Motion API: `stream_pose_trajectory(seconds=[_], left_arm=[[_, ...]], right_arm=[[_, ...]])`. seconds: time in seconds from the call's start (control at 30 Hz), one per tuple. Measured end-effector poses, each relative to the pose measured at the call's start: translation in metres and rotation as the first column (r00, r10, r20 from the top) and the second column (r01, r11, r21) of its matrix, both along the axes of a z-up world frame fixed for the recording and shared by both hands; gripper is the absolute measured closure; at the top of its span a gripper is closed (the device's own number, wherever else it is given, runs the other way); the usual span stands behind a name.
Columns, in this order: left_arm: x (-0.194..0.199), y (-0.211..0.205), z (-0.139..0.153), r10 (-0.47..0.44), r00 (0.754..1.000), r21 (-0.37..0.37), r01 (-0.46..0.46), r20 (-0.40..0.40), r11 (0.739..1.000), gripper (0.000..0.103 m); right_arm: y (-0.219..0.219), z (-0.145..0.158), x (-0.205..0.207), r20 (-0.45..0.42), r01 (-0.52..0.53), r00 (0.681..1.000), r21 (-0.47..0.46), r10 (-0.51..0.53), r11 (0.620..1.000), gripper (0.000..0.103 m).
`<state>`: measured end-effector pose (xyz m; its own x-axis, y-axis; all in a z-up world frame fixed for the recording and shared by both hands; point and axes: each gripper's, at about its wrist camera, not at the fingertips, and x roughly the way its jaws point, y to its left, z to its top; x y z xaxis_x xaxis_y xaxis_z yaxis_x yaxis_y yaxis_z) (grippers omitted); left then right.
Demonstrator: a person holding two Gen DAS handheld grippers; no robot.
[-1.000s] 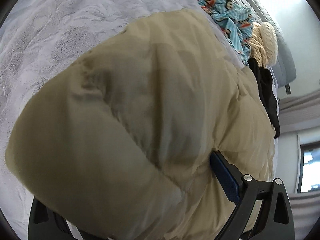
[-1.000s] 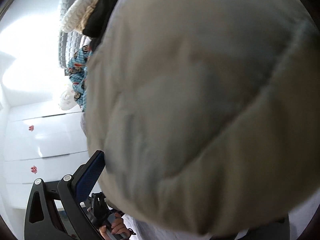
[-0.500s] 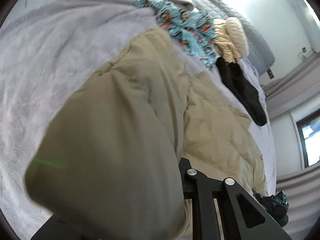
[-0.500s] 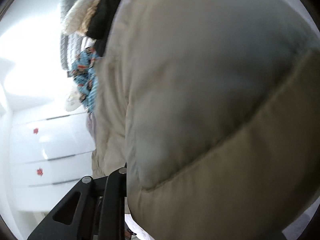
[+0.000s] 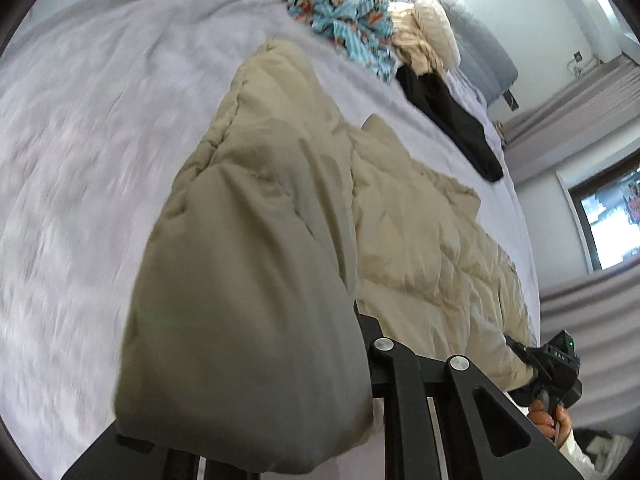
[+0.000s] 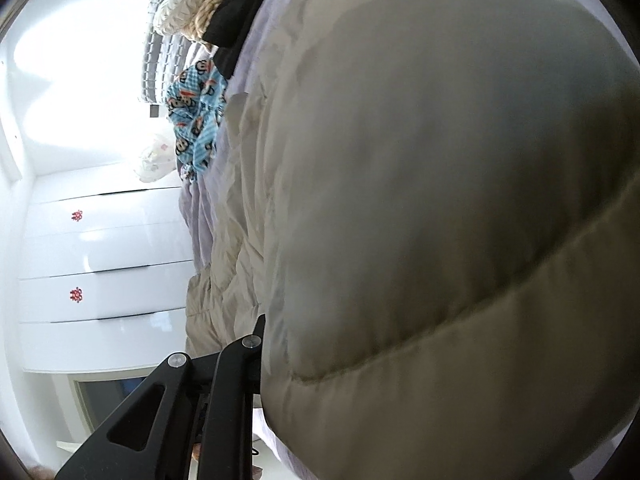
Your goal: Fold large clothes
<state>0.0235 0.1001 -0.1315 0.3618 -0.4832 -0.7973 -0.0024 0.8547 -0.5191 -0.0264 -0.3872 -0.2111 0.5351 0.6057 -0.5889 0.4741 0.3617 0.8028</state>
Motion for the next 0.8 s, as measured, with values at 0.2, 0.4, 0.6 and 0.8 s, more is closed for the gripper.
stream_pose_trajectory(seconds=[0.2,0.4,0.6,0.8], left_arm=[[-0.055,0.026,-0.018,-0.042,0.993,0.017,0.044,-0.109,0.999,0.083],[-0.066,0.039,-0.029,-0.036,0.987,0.103,0.052,-0.158,0.993,0.058],[-0.072,0.068,0.005,-0.043,0.991,0.221,0.070,-0.126,0.973,0.057],[-0.064,0.100,0.047,-0.012,1.000,0.302,0.014,-0.007,0.953,0.057]], right_arm=[[0.019,-0.007,-0.065,-0.080,0.037,0.996,0.008,-0.036,0.999,0.081],[0.022,-0.026,-0.067,-0.174,0.074,0.981,-0.068,-0.085,0.995,0.053],[0.022,0.009,-0.076,-0.220,0.085,0.965,-0.251,-0.142,0.964,0.038],[0.015,0.049,-0.103,-0.224,0.202,0.921,-0.427,-0.319,0.882,0.058]])
